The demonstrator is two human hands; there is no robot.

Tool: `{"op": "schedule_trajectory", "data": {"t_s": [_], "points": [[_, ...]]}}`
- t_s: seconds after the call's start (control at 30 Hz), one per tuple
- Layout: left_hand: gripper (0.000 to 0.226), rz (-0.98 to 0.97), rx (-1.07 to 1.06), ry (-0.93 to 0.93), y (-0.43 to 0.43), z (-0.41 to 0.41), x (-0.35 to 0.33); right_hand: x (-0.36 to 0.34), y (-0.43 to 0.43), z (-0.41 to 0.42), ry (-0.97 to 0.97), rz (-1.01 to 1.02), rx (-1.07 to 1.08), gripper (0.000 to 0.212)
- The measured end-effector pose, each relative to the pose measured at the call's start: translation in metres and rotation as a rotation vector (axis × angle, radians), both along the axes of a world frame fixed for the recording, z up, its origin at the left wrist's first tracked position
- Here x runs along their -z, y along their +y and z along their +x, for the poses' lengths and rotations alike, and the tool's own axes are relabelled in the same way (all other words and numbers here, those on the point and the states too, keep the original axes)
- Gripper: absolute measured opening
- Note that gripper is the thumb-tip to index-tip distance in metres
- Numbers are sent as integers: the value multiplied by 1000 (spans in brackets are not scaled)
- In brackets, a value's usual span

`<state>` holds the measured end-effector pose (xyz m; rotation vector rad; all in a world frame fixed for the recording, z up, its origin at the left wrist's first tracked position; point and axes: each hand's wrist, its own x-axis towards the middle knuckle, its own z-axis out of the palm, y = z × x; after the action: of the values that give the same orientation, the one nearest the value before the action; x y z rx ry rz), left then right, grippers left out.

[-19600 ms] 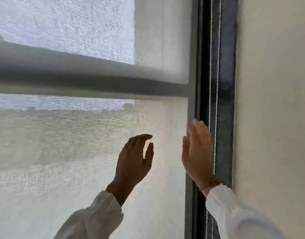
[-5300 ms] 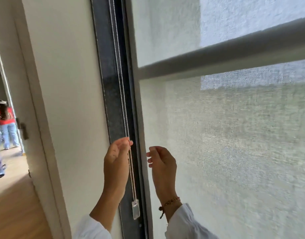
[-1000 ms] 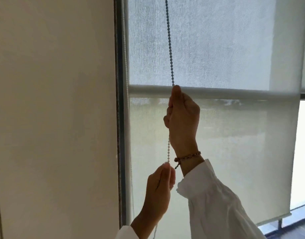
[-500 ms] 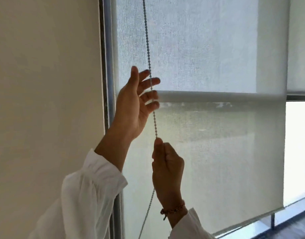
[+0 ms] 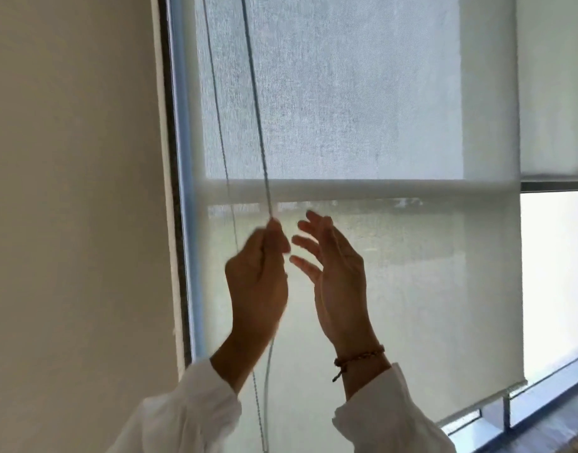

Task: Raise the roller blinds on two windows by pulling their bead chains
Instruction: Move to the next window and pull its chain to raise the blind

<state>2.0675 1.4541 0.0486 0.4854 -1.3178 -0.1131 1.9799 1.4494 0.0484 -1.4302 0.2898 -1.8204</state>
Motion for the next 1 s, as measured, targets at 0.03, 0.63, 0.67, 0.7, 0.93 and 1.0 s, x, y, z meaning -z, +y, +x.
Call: {"op": "schedule_trajectory", "data": {"t_s": [0.03, 0.63, 0.67, 0.7, 0.93, 1.0], "points": [[30, 41, -4, -13, -4, -2, 17, -7, 1, -1, 15, -17, -6, 41], [67, 381, 330, 5, -28, 21, 71, -7, 3, 35, 56, -247, 590, 30], [71, 369, 339, -8, -26, 25, 55, 6, 1, 37, 69, -263, 624, 32], [69, 345, 346, -12, -20, 27, 36, 20, 0, 39, 85, -276, 649, 35], [39, 348, 466, 32, 6, 17, -60, 100, -2, 46, 128, -246, 684, 38], [45, 340, 335, 92, 1, 4, -61, 107, -5, 47, 150, -203, 648, 34]]}}
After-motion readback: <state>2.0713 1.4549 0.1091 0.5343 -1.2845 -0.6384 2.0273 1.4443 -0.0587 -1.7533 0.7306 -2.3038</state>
